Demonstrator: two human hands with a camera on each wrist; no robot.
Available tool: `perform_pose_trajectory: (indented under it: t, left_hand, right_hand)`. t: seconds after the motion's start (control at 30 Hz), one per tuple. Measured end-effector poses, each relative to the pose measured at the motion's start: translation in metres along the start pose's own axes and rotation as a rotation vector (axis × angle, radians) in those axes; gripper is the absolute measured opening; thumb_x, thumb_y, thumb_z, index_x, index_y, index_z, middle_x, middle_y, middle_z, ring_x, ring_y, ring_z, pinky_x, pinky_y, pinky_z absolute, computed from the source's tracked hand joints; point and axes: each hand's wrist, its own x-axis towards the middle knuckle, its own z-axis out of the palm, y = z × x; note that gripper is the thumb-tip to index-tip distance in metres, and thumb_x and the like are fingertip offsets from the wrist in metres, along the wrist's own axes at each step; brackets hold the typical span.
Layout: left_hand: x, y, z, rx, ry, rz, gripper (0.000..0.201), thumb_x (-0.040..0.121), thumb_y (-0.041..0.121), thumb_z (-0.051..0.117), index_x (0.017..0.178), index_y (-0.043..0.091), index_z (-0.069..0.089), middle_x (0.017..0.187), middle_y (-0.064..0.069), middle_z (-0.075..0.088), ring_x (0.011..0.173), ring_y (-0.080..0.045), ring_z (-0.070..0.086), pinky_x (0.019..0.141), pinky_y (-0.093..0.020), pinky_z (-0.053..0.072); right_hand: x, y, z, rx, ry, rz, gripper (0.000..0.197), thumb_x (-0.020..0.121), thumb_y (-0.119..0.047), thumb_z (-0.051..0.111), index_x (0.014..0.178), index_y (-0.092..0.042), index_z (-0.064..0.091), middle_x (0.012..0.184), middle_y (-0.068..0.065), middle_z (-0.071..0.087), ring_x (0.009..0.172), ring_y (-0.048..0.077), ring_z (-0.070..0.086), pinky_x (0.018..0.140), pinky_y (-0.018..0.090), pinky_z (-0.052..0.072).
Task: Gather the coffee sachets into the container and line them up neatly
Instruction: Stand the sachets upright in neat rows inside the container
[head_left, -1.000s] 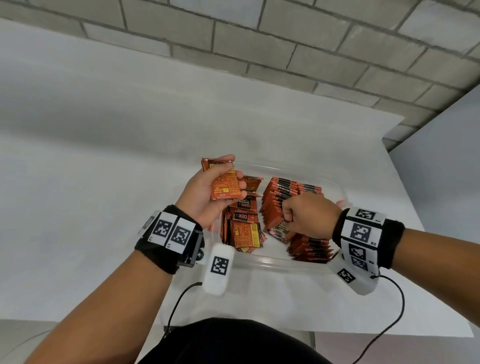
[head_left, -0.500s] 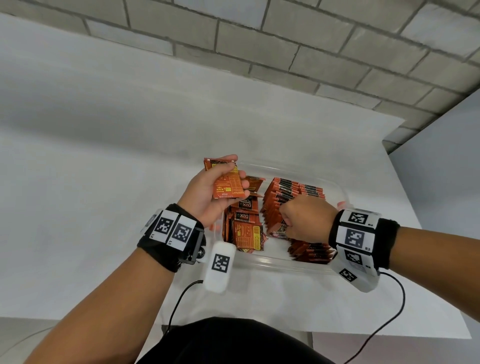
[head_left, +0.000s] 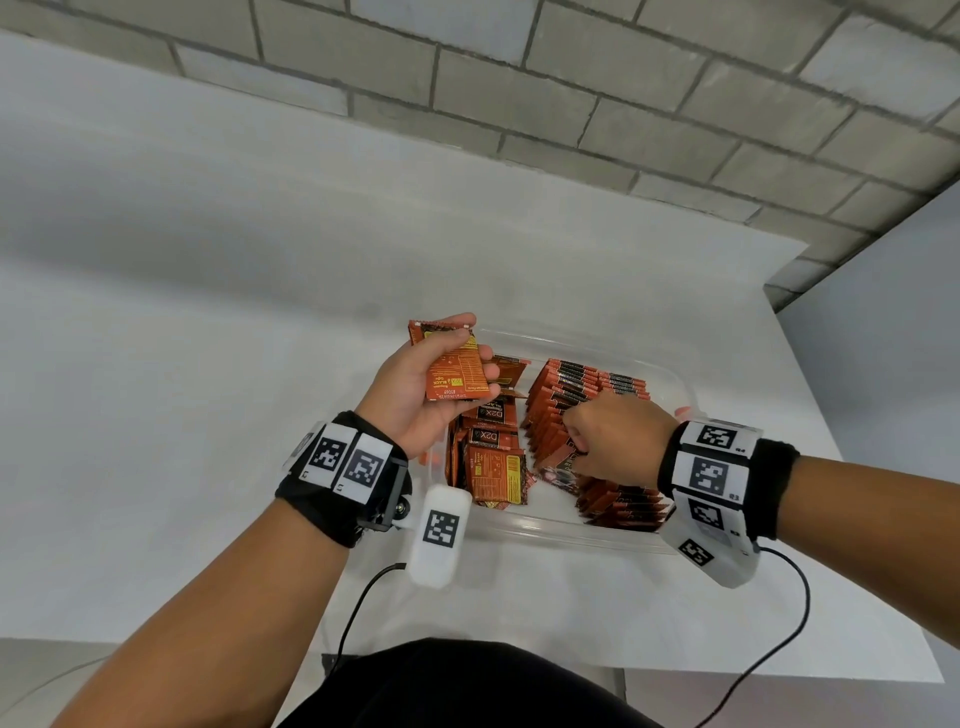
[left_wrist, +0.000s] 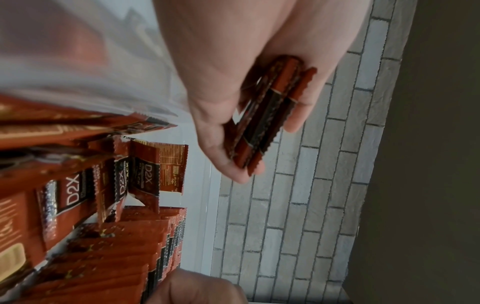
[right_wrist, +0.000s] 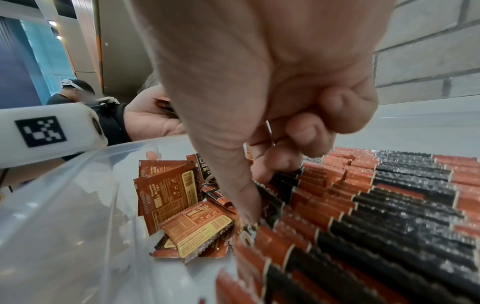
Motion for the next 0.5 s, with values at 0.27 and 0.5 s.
perform_pose_trajectory:
  t: [0.27, 0.5]
  left_hand:
    - [0.0002, -0.0003, -0.0011, -0.008, -0.015, 0.003, 0.033, 0.077, 0.016, 0.059, 0.110, 0.012, 0.059, 0.082, -0.014, 0.065, 0.072, -0.025, 0.064, 0.066, -0.036, 0.057]
    - [0.0005, -0.0006, -0.0018, -0.010, -0.015, 0.000, 0.031, 0.080, 0.015, 0.058, 0.110, 0.012, 0.059, 0.083, -0.014, 0.065, 0.073, -0.025, 0.064, 0.066, -0.036, 0.057]
  right_hand:
    - [0.0030, -0.0004, 0.0008, -0.001, -0.013, -0.005, 0.009, 0.082, -0.012, 0.056, 0.077, -0.006, 0.060, 0.066, 0.005, 0.050, 0.057, 0.020, 0.045, 0.051, 0.029, 0.038]
    - [0.0026, 0.0014, 0.0024, 0.006, 0.003, -0.030, 0.010, 0.083, -0.014, 0.056, 0.083, -0.005, 0.061, 0.069, 0.004, 0.052, 0.060, 0.019, 0.046, 0.051, 0.027, 0.036]
